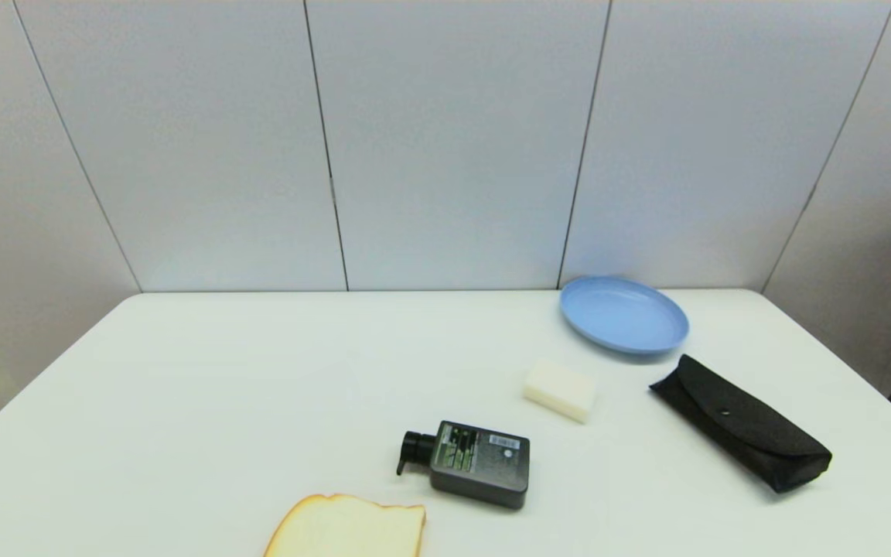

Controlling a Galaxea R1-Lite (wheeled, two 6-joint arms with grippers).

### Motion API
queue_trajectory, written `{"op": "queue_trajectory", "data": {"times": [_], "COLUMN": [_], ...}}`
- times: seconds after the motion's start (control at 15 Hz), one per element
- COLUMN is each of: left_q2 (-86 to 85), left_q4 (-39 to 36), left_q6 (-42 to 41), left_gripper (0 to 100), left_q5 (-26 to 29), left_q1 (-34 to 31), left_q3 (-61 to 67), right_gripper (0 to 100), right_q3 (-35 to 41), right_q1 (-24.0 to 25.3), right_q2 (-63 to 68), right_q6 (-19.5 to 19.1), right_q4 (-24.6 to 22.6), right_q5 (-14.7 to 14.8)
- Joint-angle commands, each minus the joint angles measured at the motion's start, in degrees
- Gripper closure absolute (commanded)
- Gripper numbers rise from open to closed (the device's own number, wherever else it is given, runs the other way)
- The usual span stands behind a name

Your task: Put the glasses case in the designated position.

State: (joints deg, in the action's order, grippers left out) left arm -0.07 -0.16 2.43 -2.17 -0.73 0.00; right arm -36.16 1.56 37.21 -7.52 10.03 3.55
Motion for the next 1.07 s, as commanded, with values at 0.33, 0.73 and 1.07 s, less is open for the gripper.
{"op": "queue_trajectory", "data": {"times": [0.33,0.73,1.07], "left_q2": [0.1,0.1,0.1], "left_q4": [-0.1,-0.1,-0.1], "left_q6": [0.0,0.0,0.0], "left_gripper": [0,0,0], "left_q5": [0.0,0.0,0.0], "left_q1": [-0.1,0.0,-0.1], "left_q3": [0.0,0.0,0.0], "right_gripper": [0,0,0], "right_q3": [24.0,32.2,36.2], "right_q1": [-2.4,-1.8,-1.8], "right_q2": [-26.4,-37.2,-37.2], "right_q6": [10.4,10.2,13.8], "right_q4": [-0.9,-2.7,-13.5], "right_q5": [-0.4,-2.2,-2.8]}}
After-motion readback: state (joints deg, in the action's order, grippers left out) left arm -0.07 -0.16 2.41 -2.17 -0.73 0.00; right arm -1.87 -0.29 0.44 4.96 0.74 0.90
